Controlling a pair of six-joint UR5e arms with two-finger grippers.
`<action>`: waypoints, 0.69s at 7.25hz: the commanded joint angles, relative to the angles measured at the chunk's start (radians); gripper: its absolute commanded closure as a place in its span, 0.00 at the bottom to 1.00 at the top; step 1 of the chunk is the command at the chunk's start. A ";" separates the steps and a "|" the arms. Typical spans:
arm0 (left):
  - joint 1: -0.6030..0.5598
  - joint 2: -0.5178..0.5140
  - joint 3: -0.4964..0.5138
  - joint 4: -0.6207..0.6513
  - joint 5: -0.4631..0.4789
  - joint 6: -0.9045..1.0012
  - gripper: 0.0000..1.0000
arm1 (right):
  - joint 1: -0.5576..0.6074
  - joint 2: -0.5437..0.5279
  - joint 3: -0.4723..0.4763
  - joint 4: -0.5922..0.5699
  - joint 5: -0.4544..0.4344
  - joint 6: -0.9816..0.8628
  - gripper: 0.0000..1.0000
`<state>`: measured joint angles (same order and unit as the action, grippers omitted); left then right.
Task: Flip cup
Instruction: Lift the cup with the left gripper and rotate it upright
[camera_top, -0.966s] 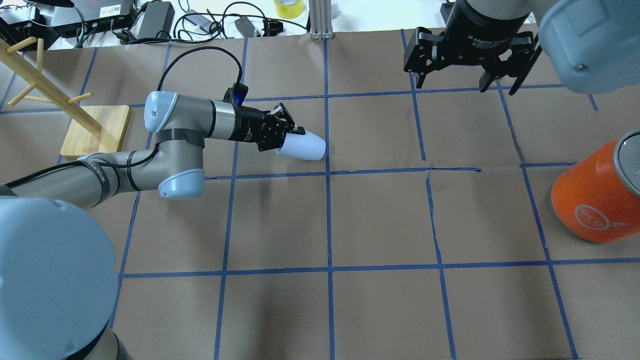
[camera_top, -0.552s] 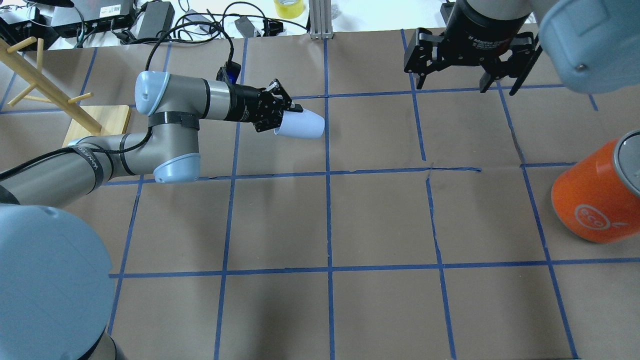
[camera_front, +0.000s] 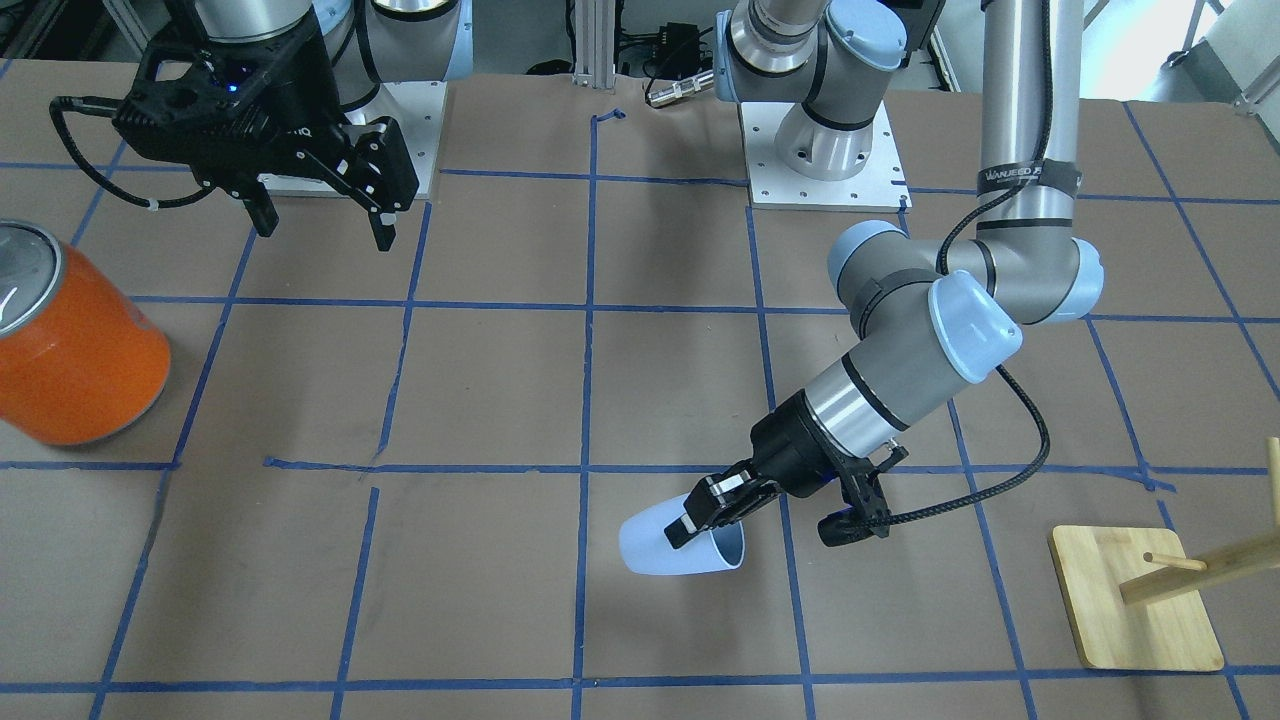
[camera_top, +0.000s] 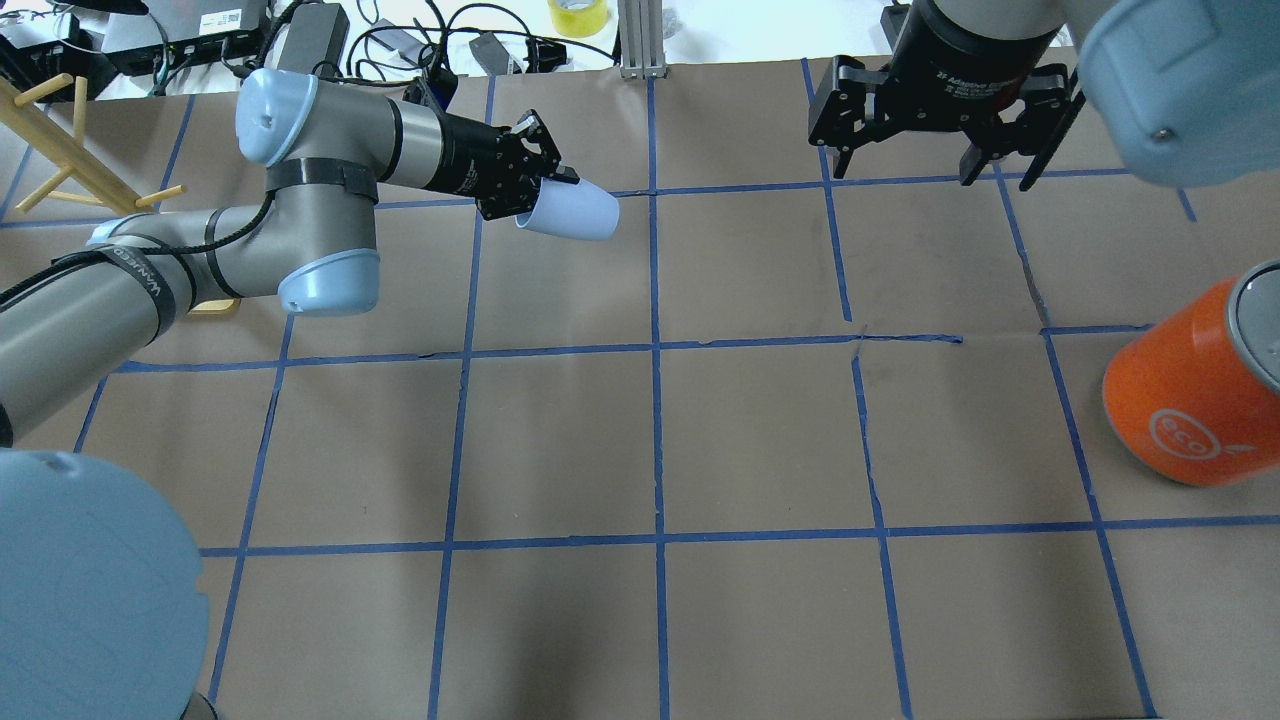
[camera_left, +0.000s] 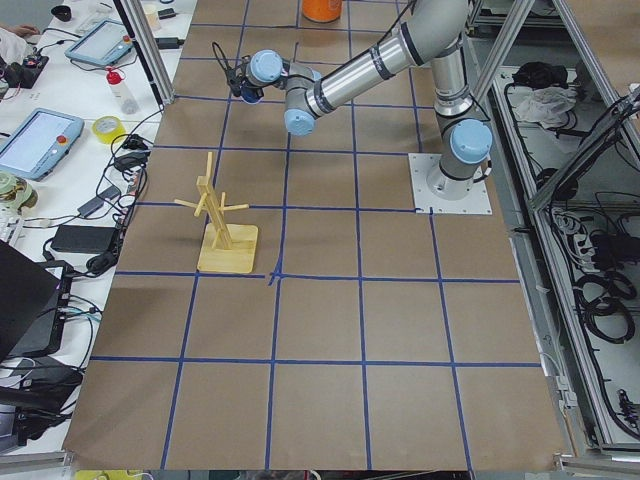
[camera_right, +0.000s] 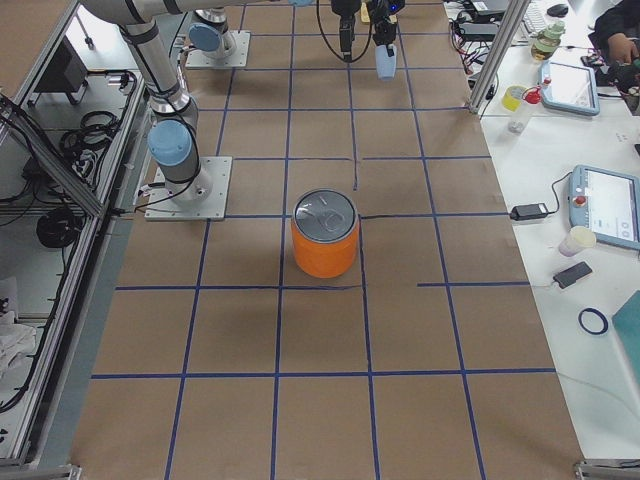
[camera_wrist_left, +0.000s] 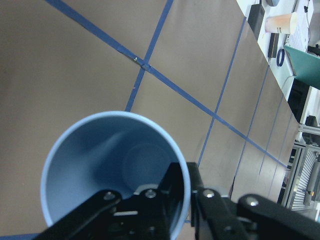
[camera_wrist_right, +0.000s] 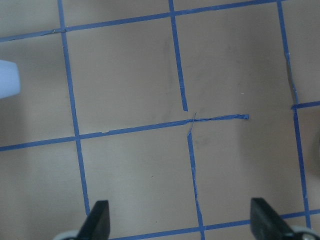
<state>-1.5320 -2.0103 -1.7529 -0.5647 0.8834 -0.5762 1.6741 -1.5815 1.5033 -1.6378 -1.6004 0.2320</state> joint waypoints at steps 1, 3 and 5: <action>0.010 0.037 0.027 -0.197 0.150 0.230 1.00 | -0.001 0.002 0.000 -0.004 0.001 0.001 0.00; 0.012 0.056 0.119 -0.465 0.355 0.440 1.00 | -0.001 0.002 0.000 -0.005 0.001 0.001 0.00; 0.015 0.053 0.205 -0.611 0.562 0.617 1.00 | -0.001 0.002 0.000 -0.005 0.001 0.001 0.00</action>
<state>-1.5187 -1.9548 -1.5975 -1.0921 1.3327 -0.0629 1.6736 -1.5800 1.5033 -1.6428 -1.6000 0.2331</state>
